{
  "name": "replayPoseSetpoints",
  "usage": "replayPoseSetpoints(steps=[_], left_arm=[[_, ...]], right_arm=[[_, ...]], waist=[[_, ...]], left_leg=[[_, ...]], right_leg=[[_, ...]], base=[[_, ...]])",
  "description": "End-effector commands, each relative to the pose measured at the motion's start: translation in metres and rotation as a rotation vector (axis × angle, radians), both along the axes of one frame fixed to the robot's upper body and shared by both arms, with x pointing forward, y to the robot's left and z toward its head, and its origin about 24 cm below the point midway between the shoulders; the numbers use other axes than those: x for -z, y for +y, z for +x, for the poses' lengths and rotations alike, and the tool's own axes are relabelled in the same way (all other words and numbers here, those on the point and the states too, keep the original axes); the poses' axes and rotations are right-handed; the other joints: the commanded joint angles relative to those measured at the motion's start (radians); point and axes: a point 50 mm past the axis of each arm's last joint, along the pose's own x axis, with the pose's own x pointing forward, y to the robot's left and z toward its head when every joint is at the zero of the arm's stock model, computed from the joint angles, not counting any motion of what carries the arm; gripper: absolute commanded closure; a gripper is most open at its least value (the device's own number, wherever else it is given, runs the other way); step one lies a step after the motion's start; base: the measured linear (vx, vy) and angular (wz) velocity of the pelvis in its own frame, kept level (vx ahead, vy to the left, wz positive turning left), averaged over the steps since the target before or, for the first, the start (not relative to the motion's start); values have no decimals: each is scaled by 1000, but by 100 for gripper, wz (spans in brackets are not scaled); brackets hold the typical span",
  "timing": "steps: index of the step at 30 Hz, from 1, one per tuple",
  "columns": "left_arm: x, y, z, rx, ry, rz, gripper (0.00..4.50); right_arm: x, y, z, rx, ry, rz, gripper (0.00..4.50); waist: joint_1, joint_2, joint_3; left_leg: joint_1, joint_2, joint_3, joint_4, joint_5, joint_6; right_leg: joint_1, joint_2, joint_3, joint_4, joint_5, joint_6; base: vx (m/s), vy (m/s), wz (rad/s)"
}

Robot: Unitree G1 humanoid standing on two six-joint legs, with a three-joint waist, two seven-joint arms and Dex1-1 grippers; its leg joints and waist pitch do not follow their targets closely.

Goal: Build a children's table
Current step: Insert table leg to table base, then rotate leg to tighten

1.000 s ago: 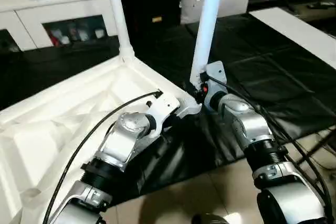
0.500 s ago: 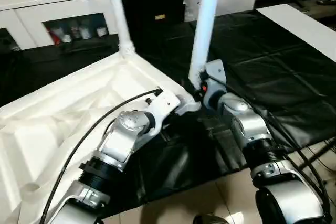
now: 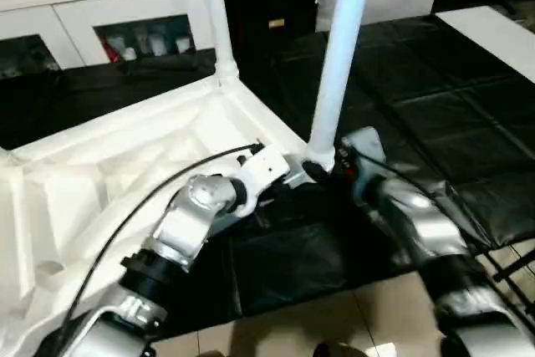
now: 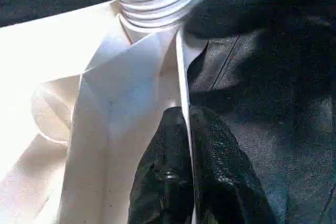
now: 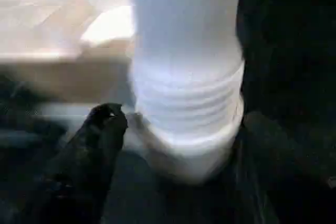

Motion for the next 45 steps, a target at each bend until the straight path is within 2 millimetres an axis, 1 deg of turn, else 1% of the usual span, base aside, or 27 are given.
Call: replayPoseSetpoints(steps=[1, 2, 4, 5, 6, 7, 8, 9, 10, 11, 12, 13, 15, 17, 19, 20, 21, 23, 27, 29, 32, 34, 36, 39, 42, 44, 45], left_arm=[[5, 8, 3, 5, 8, 40, 450], [5, 8, 2, 9, 13, 39, 450], [6, 10, 2, 31, 16, 45, 450], [8, 13, 2, 80, 18, 67, 450], [8, 13, 2, 80, 18, 67, 450], [11, 17, 1, 131, 25, 90, 450], [11, 17, 1, 131, 25, 90, 450], [12, 19, 0, 148, 27, 97, 450], [13, 21, -1, 183, 39, 106, 450], [15, 22, -2, 218, 47, 113, 450], [16, 24, -4, 264, 62, 119, 450], [16, 24, -4, 264, 62, 119, 450], [16, 26, -8, 361, 68, 124, 450], [18, 27, -11, 428, 80, 144, 450], [18, 27, -11, 469, 76, 152, 450], [17, 26, -13, 524, 79, 154, 450], [17, 26, -13, 532, 80, 155, 450], [17, 25, -16, 604, 90, 166, 450], [16, 23, -19, 662, 102, 165, 450], [15, 21, -20, 693, 97, 165, 450], [16, 20, -21, 733, 102, 176, 450], [16, 20, -22, 740, 103, 175, 450], [17, 20, -22, 743, 104, 175, 450], [17, 21, -22, 748, 106, 177, 450], [19, 22, -22, 750, 109, 181, 450], [20, 23, -23, 752, 113, 183, 450], [20, 23, -23, 752, 114, 184, 450]], right_arm=[[-5, 4, -5, -90, -32, 1, 36], [-5, 3, -5, -98, -36, 1, 24], [-8, 0, -7, -108, -43, 5, 8], [-13, -6, -9, -139, -64, 8, 3], [-13, -6, -9, -139, -64, 8, 3], [-17, -11, -11, -166, -78, -4, 3], [-17, -11, -11, -166, -78, -4, 3], [-18, -13, -11, -175, -82, -11, 3], [-21, -17, -11, -184, -97, -32, 3], [-23, -21, -11, -189, -112, -54, 3], [-28, -25, -10, -208, -120, -66, 3], [-28, -25, -10, -208, -120, -66, 3], [-34, -29, -12, -258, -127, -76, 3], [-38, -30, -15, -337, -116, -86, 3], [-40, -30, -18, -386, -99, -89, 3], [-41, -28, -19, -438, -83, -106, 3], [-41, -28, -20, -445, -81, -108, 3], [-39, -26, -21, -499, -57, -133, 3], [-36, -23, -22, -532, -33, -146, 3], [-35, -22, -21, -539, -26, -150, 3], [-35, -21, -21, -556, -8, -137, 36], [-35, -21, -22, -566, 0, -131, 40], [-34, -21, -22, -573, 7, -128, 67], [-33, -20, -23, -585, 20, -123, 86], [-31, -19, -24, -587, 26, -120, 120], [-31, -19, -24, -590, 32, -115, 129], [-30, -19, -24, -590, 33, -115, 146]], waist=[[5, -11, -72], [4, -11, -72], [4, -13, -72], [5, -13, -73], [8, -13, -75], [10, -12, -76], [10, -12, -77], [10, -9, -77], [11, -11, -77], [12, -10, -80], [13, -10, -79], [14, -9, -81], [20, -8, -82], [33, -9, -85], [41, -10, -85], [44, -12, -85], [50, -10, -84], [59, -13, -85], [67, -11, -87], [77, -13, -88], [86, -15, -88], [85, -17, -87], [85, -17, -88], [86, -16, -88], [86, -16, -88], [86, -17, -88], [86, -17, -88]], left_leg=[[-15, 49, -9, -73, -98, 126], [-11, 50, -8, -74, -118, 116], [-11, 51, -9, -76, -124, 111], [-10, 51, -9, -75, -116, 113], [-8, 51, -8, -73, -111, 117], [-10, 52, -10, -74, -95, 127], [-10, 54, -10, -72, -76, 130], [-10, 55, -9, -72, -72, 131], [-10, 51, -8, -70, -66, 137], [-10, 51, -8, -70, -61, 137], [-11, 51, -8, -69, -57, 138], [-9, 52, -7, -68, -51, 141], [-8, 53, -7, -67, -38, 152], [-4, 56, -4, -64, -18, 169], [-4, 57, -3, -63, -8, 175], [-4, 57, -3, -63, -7, 176], [-3, 58, -2, -64, -10, 174], [-1, 60, 0, -65, -14, 161], [0, 63, 0, -65, -9, 150], [0, 63, 1, -64, 1, 146], [1, 61, 3, -64, -5, 141], [0, 61, 2, -64, -8, 136], [-1, 60, 3, -65, -9, 132], [1, 60, 3, -64, -10, 130], [1, 59, 4, -64, -11, 128], [-1, 59, 4, -64, -11, 127], [0, 59, 4, -65, -12, 126]], right_leg=[[78, -65, 64, -74, -295, -148], [74, -65, 65, -77, -324, -142], [73, -65, 65, -79, -337, -139], [71, -64, 67, -77, -326, -139], [70, -64, 68, -77, -318, -137], [71, -63, 69, -73, -293, -141], [71, -64, 69, -66, -261, -150], [70, -63, 70, -65, -253, -155], [70, -63, 69, -68, -251, -157], [73, -65, 69, -65, -246, -160], [71, -64, 69, -65, -244, -161], [72, -63, 69, -63, -234, -162], [71, -62, 71, -59, -207, -171], [70, -63, 73, -52, -173, -182], [70, -62, 72, -50, -170, -187], [70, -63, 73, -51, -172, -186], [69, -63, 72, -52, -187, -184], [67, -64, 74, -52, -200, -183], [66, -65, 76, -48, -194, -187], [66, -66, 78, -45, -184, -188], [67, -65, 78, -47, -202, -179], [68, -66, 78, -47, -210, -174], [68, -66, 78, -47, -218, -169], [67, -65, 77, -48, -225, -167], [67, -64, 77, -50, -231, -163], [68, -64, 77, -50, -232, -160], [68, -64, 77, -50, -238, -159]], base=[[0, 0, 0], [0, 0, 0], [0, 0, 0], [0, 0, 0], [0, 0, 0], [0, 0, 0], [0, 0, 0], [0, 0, 0], [0, 0, 0], [0, 0, 0], [0, 0, 0], [0, 0, 0], [0, 0, 0], [0, 0, 0], [0, 0, 0], [0, 0, 0], [0, 0, 0], [0, 0, 0], [0, 0, 0], [0, 0, 0], [0, 0, 0], [0, 0, 0], [0, 0, 0], [0, 0, 0], [0, 0, 0], [0, 0, 0], [0, 0, 0]])
